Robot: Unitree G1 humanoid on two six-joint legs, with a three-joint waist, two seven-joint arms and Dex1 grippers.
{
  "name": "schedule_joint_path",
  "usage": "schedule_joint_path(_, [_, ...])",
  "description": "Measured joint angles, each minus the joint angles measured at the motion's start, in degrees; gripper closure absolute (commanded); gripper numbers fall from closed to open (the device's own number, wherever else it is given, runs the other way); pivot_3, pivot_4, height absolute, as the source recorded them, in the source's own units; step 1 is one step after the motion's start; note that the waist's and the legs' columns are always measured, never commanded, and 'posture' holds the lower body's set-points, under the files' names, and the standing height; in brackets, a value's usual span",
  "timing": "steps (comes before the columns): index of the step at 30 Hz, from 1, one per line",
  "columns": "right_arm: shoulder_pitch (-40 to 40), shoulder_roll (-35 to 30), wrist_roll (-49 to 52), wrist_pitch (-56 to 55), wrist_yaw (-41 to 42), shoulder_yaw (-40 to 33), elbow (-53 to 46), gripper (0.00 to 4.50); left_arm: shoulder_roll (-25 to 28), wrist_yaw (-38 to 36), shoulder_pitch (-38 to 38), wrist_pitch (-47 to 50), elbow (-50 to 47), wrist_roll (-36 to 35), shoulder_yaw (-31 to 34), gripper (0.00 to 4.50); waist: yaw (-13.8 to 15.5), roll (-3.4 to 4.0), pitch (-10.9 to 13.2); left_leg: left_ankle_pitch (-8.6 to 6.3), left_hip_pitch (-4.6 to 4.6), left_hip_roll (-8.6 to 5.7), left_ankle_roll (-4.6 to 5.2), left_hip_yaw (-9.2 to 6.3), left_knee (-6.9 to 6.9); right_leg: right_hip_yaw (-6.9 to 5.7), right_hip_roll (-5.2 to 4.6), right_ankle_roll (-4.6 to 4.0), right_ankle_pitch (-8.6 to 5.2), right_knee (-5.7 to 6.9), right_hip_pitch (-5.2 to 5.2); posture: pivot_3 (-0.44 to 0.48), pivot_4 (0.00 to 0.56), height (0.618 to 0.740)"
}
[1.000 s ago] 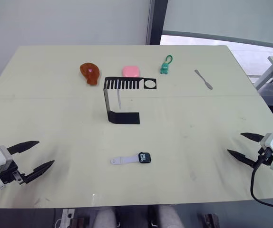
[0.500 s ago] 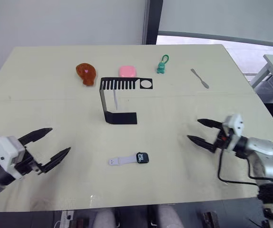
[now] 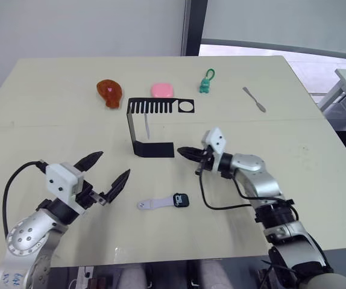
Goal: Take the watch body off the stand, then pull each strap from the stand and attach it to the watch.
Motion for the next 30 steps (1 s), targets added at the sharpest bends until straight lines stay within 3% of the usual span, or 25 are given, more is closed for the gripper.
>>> schedule_joint_path(10, [-6.2,5.3,-4.4,-4.2,-2.6,0.5,14.6,4.44,-4.7,6.3,-3.4,1.3,-0.9,6.9,-9.0,0.0,0.0,0.0,0.0,0.01,-0.01,0.0,0.01,0.0,0.0,-0.01,-0.01,0.0,0.0,0.01,0.0,0.0,0.15,0.74])
schedule_joint_path(18, [-7.9,6.2,-4.5,-5.6,-2.6,0.3,18.3,4.44,-8.3,10.2,-6.5,1.7,1.5,11.2,-12.3,0.0,0.0,0.01,0.0,0.01,0.01,0.01,-0.01,0.0,0.0,-0.01,0.0,0.0,0.0,0.02,0.01,0.0,0.15,0.74])
schedule_joint_path(21, [-8.0,6.2,-4.5,-6.3,-2.5,-0.2,19.3,4.5,-9.9,12.0,-9.5,2.2,3.9,13.4,-14.2,0.78,0.0,-0.01,0.0,0.01,0.01,0.01,0.0,0.0,0.01,-0.01,0.0,0.0,0.0,0.02,0.03,0.0,0.15,0.74])
schedule_joint_path(24, [-8.0,6.5,-4.5,-6.5,-2.4,-0.3,19.5,4.5,-10.9,13.1,-13.2,2.6,6.6,15.7,-15.9,2.23,0.1,-0.02,0.0,0.01,0.01,0.01,0.0,0.01,0.01,-0.01,-0.01,0.0,0.0,0.03,0.03,0.0,0.15,0.74])
schedule_joint_path(30, [-7.9,7.0,-4.5,-6.5,-2.3,-0.3,19.7,4.5,-13.7,15.7,-20.2,4.0,12.1,19.3,-18.4,2.23,-0.1,-0.01,0.0,0.02,0.04,0.02,-0.02,0.03,-0.01,0.0,0.01,0.0,0.0,0.04,0.01,0.0,0.15,0.74])
